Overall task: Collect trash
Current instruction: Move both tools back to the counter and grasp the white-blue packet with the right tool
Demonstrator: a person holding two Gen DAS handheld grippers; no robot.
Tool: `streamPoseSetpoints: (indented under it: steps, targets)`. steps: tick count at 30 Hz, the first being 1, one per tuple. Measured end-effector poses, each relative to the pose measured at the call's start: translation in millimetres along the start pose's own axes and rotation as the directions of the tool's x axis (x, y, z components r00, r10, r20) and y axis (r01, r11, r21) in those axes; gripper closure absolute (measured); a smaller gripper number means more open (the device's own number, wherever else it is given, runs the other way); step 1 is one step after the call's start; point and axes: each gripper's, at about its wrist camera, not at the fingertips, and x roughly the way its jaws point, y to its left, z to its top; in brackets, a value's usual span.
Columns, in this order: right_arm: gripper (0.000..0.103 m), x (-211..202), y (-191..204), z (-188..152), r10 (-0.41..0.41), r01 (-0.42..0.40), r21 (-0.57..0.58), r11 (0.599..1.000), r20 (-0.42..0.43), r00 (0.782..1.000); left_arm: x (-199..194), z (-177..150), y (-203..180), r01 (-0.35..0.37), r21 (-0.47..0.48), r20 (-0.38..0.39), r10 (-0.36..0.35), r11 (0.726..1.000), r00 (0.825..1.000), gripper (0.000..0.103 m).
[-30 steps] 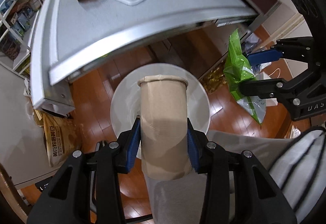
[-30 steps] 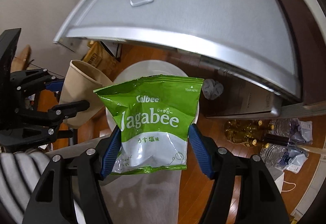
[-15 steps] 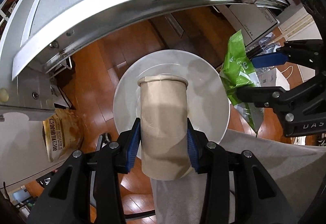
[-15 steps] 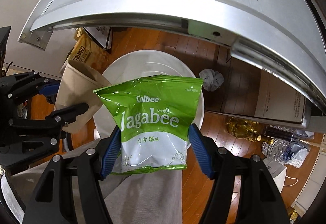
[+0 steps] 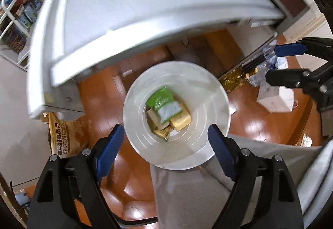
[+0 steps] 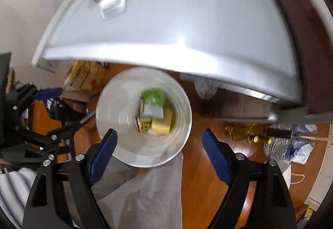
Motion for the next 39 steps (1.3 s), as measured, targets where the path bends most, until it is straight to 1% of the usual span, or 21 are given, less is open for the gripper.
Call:
streamPoseSetpoints:
  steps: [2, 3, 5, 7, 9, 10, 13, 15, 18, 19, 22, 24, 26, 29, 30, 31, 32, 33, 36, 37, 39]
  targets:
    - [0.018, -24, 6, 6, -0.005, 0.006, -0.015, 1.000, 0.067, 0.998, -18, 3, 2, 0.017, -0.017, 0.044, -0.016, 1.000, 0.999, 0.019]
    - [0.013, -35, 9, 11, -0.017, 0.019, -0.023, 1.000, 0.104, 0.994, -26, 6, 3, 0.020, -0.022, 0.061, -0.019, 1.000, 0.998, 0.019]
    - [0.008, -58, 18, 26, -0.045, 0.054, -0.043, 0.998, 0.192, 0.980, -45, 12, 3, 0.026, -0.029, 0.114, -0.022, 0.999, 0.993, 0.016]
    - [0.005, -74, 21, 40, -0.064, 0.081, -0.054, 0.995, 0.257, 0.964, -67, 21, 3, 0.014, -0.036, 0.188, -0.007, 0.999, 0.982, 0.012]
    - [0.005, -90, 23, 62, -0.080, 0.104, -0.057, 0.993, 0.326, 0.942, -88, 34, 7, -0.006, -0.047, 0.265, 0.018, 0.999, 0.964, 0.012]
    - [0.005, -95, 24, 72, -0.088, 0.114, -0.055, 0.992, 0.349, 0.933, -93, 38, 7, -0.012, -0.055, 0.284, 0.027, 0.998, 0.958, 0.012]
    - [0.005, -108, 27, 114, -0.074, 0.106, -0.057, 0.993, 0.410, 0.909, -113, 54, 20, -0.022, -0.103, 0.355, 0.058, 0.994, 0.933, 0.012]
    - [0.005, -115, 40, 150, -0.036, 0.085, -0.089, 0.992, 0.455, 0.890, -118, 64, 32, -0.024, -0.144, 0.374, 0.077, 0.989, 0.924, 0.012]
    - [0.005, -109, 61, 197, -0.009, 0.089, -0.147, 0.985, 0.472, 0.882, -121, 73, 48, -0.033, -0.201, 0.399, 0.112, 0.979, 0.910, 0.012]
    - [0.012, -102, 69, 215, -0.016, 0.102, -0.163, 0.981, 0.463, 0.886, -124, 76, 54, -0.035, -0.220, 0.408, 0.125, 0.975, 0.904, 0.012]
    - [0.027, -72, 89, 268, -0.014, 0.108, -0.214, 0.971, 0.398, 0.917, -130, 76, 67, -0.025, -0.263, 0.431, 0.141, 0.965, 0.891, 0.012]
    - [0.027, -48, 98, 294, -0.037, 0.122, -0.230, 0.965, 0.342, 0.939, -133, 76, 73, -0.017, -0.284, 0.435, 0.145, 0.959, 0.889, 0.012]
    - [0.027, -26, 106, 316, -0.066, 0.147, -0.242, 0.959, 0.314, 0.947, -134, 74, 78, -0.017, -0.305, 0.438, 0.156, 0.952, 0.885, 0.012]
    - [0.027, 4, 107, 343, -0.086, 0.152, -0.241, 0.959, 0.262, 0.961, -133, 76, 89, -0.008, -0.329, 0.443, 0.162, 0.944, 0.882, 0.012]
    - [0.031, 14, 107, 351, -0.096, 0.155, -0.238, 0.959, 0.241, 0.966, -133, 79, 92, -0.013, -0.328, 0.450, 0.168, 0.945, 0.877, 0.012]
    - [0.040, 20, 106, 355, -0.098, 0.152, -0.237, 0.960, 0.225, 0.969, -133, 83, 94, -0.026, -0.326, 0.462, 0.184, 0.945, 0.868, 0.012]
    - [0.044, 30, 104, 362, -0.097, 0.141, -0.236, 0.961, 0.190, 0.977, -132, 90, 97, -0.040, -0.321, 0.473, 0.197, 0.946, 0.859, 0.012]
    - [0.046, 35, 102, 365, -0.098, 0.138, -0.234, 0.963, 0.172, 0.980, -125, 102, 102, -0.039, -0.302, 0.473, 0.185, 0.953, 0.862, 0.012]
    - [0.050, 48, 95, 365, -0.090, 0.118, -0.244, 0.962, 0.121, 0.989, -88, 139, 105, 0.032, -0.212, 0.381, 0.052, 0.977, 0.923, 0.012]
    - [0.051, 51, 93, 363, -0.084, 0.111, -0.258, 0.960, 0.112, 0.990, -79, 147, 101, 0.037, -0.177, 0.363, 0.031, 0.984, 0.931, 0.012]
    - [0.052, 52, 90, 359, -0.090, 0.117, -0.283, 0.952, 0.108, 0.990, -63, 160, 85, 0.021, -0.084, 0.346, 0.009, 0.996, 0.938, 0.012]
